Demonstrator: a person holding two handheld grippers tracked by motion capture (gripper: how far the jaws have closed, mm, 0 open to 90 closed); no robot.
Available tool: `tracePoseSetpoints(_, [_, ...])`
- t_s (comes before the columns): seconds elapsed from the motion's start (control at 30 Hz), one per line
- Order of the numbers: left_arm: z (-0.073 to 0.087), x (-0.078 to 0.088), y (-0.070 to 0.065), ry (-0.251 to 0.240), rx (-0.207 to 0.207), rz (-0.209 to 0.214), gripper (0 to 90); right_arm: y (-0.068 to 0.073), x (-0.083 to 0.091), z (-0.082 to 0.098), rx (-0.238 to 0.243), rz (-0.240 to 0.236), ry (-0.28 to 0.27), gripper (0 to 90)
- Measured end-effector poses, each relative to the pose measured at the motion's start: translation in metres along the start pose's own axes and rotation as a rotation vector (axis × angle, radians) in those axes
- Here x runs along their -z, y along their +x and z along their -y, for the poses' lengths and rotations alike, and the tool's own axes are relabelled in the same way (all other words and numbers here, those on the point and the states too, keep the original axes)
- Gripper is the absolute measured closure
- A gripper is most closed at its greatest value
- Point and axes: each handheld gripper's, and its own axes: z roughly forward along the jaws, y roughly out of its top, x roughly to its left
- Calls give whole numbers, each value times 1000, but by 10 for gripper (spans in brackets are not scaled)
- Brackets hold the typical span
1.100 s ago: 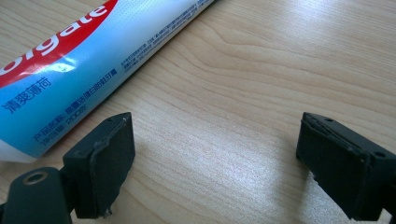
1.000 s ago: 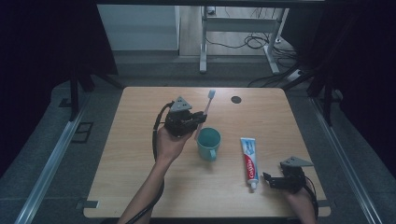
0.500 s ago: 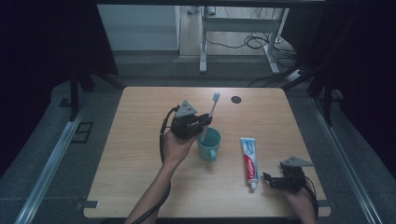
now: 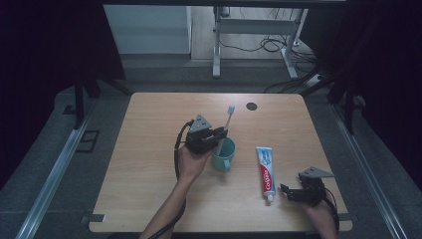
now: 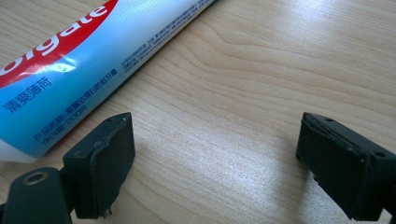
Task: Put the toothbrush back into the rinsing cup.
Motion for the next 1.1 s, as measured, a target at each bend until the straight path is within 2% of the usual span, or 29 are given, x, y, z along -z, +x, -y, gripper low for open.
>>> tracePoseSetpoints(0.4, [16, -7, 3, 19, 20, -8, 790, 0, 0, 0, -2, 0, 1, 111])
tracePoseSetpoints(1.1, [35, -20, 1, 76, 17, -19, 788, 0, 0, 0, -1, -1, 1, 111])
